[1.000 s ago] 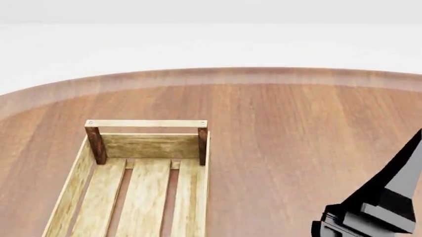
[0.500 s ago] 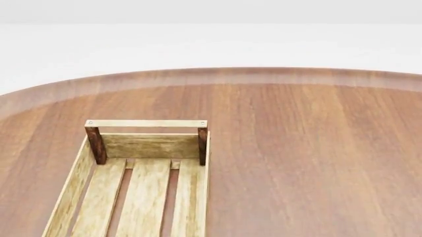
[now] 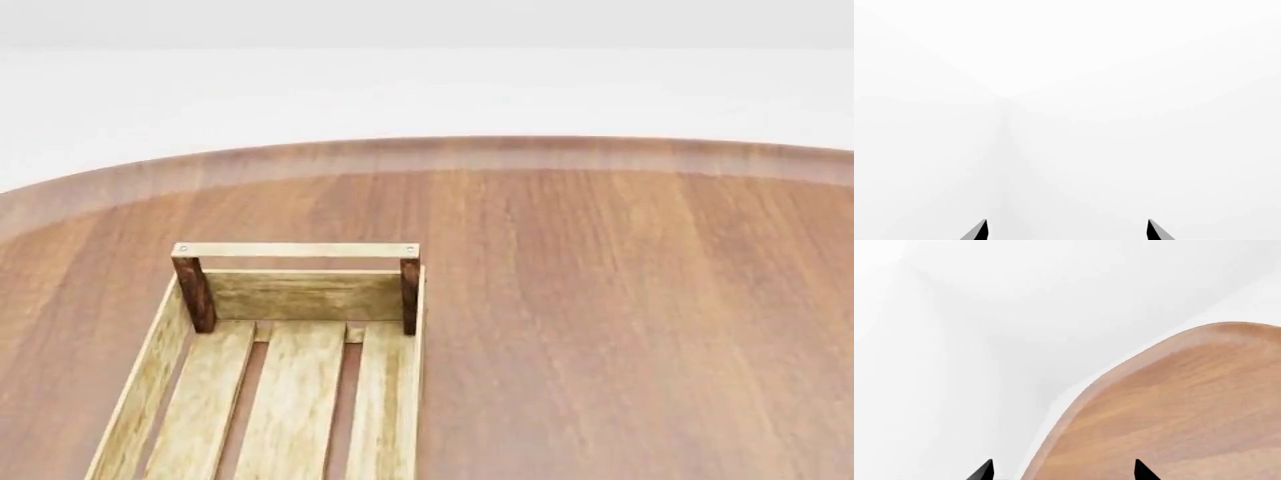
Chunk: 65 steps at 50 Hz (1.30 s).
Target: Pick up the cream cheese and put it in the tray.
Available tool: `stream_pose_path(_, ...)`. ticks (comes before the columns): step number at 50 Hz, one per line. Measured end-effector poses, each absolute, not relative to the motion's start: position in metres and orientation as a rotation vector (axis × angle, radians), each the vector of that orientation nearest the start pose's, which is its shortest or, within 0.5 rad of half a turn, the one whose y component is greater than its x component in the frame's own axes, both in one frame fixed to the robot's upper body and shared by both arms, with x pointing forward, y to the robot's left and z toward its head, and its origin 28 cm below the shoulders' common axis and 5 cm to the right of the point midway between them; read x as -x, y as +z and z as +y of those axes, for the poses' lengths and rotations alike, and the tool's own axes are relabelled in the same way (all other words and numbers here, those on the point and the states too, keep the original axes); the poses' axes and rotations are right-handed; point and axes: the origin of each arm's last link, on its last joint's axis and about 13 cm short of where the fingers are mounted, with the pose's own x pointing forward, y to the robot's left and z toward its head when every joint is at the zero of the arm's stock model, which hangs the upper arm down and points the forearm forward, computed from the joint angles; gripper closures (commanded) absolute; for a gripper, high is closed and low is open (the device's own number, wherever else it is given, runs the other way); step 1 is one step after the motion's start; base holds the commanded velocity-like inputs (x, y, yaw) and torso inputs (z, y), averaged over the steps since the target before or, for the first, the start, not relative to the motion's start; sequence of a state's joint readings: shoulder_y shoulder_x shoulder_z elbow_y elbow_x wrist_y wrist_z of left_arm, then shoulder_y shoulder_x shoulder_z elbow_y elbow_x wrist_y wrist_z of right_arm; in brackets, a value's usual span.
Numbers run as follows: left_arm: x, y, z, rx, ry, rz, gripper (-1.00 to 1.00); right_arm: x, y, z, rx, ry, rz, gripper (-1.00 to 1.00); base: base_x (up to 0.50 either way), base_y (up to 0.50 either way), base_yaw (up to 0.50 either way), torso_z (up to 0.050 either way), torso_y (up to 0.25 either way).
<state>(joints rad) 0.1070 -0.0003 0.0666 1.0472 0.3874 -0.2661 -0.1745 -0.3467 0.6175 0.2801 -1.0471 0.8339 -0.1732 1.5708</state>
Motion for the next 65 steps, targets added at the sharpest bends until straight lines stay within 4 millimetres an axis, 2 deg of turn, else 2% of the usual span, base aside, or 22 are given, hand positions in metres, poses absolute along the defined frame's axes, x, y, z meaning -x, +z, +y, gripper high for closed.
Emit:
stream_pose_path(17, -0.137, 0.185, 0.211, -0.236, 0.331, -0.698, -1.0, -0.109, 0.202, -0.15, -0.753, -1.098, -0.254, -1.0, 0.0, 0.0, 0.0, 0.0, 0.0)
stream_pose_path(37, -0.137, 0.185, 0.211, -0.237, 0.332, -0.699, -1.0, -0.126, 0.196, -0.146, -0.703, -1.147, -0.011, -1.0, 0.0, 0.0, 0.0, 0.0, 0.0)
stream_pose_path(50, -0.137, 0.185, 0.21, -0.237, 0.33, -0.7, -1.0, -0.117, 0.177, -0.135, -0.705, -1.164, 0.177, -1.0, 0.0, 0.0, 0.0, 0.0, 0.0)
stream_pose_path(65, -0.138, 0.185, 0.21, -0.234, 0.327, -0.699, -1.0, -0.11, 0.166, -0.12, -0.704, -1.134, 0.294, -1.0, 0.0, 0.0, 0.0, 0.0, 0.0)
